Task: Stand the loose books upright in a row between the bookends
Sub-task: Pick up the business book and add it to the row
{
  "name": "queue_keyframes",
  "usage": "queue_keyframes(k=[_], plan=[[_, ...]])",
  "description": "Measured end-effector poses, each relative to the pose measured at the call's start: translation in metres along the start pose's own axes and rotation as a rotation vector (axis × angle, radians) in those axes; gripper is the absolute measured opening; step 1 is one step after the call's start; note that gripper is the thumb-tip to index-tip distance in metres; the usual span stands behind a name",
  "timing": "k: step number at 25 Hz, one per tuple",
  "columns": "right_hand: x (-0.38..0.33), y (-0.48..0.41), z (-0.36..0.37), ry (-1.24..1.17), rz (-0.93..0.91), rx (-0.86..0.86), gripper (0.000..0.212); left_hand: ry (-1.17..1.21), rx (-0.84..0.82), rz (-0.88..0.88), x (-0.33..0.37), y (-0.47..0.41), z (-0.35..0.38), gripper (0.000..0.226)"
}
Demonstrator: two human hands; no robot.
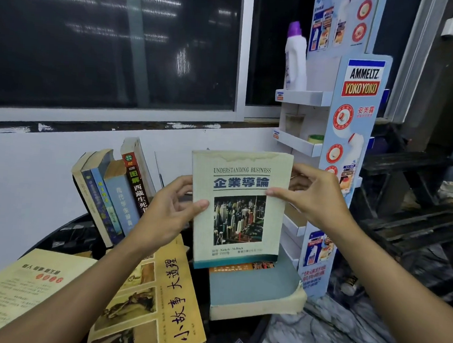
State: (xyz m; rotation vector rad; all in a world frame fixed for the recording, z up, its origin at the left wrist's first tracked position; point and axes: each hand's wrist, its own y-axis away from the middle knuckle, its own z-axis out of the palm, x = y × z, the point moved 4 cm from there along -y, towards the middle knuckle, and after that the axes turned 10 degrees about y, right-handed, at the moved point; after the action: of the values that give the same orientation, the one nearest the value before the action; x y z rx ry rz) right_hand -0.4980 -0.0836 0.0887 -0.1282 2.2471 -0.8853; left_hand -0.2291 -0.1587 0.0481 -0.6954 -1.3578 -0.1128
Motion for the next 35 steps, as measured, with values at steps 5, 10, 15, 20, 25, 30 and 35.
queue_keyframes(k=[5, 10, 15, 20, 25, 30, 35], plan=[[0.004, 0.001, 0.011, 0.046, 0.006, 0.007, 0.054, 0.013, -0.003, -0.01, -0.005, 0.007, -0.001, 0.043], [0.005, 0.012, 0.028, 0.268, 0.111, 0.196, 0.053, -0.061, 0.003, 0.035, -0.004, 0.015, 0.007, 0.045], [-0.044, 0.032, 0.053, 0.209, -0.082, 0.119, 0.041, -0.198, 0.081, 0.13, -0.001, 0.031, 0.021, 0.053], [-0.081, 0.041, 0.053, 0.219, -0.073, 0.012, 0.074, -0.346, 0.046, 0.259, 0.008, 0.053, 0.042, 0.059], [-0.101, 0.047, 0.037, 0.32, -0.048, 0.054, 0.069, -0.347, -0.017, 0.305, 0.007, 0.068, 0.065, 0.058], [-0.106, 0.042, 0.023, 0.51, -0.021, 0.105, 0.038, -0.444, -0.023, 0.329, -0.005, 0.074, 0.077, 0.073], [-0.105, 0.042, 0.017, 0.535, -0.017, 0.119, 0.03, -0.482, -0.028, 0.344, -0.004, 0.073, 0.084, 0.076]])
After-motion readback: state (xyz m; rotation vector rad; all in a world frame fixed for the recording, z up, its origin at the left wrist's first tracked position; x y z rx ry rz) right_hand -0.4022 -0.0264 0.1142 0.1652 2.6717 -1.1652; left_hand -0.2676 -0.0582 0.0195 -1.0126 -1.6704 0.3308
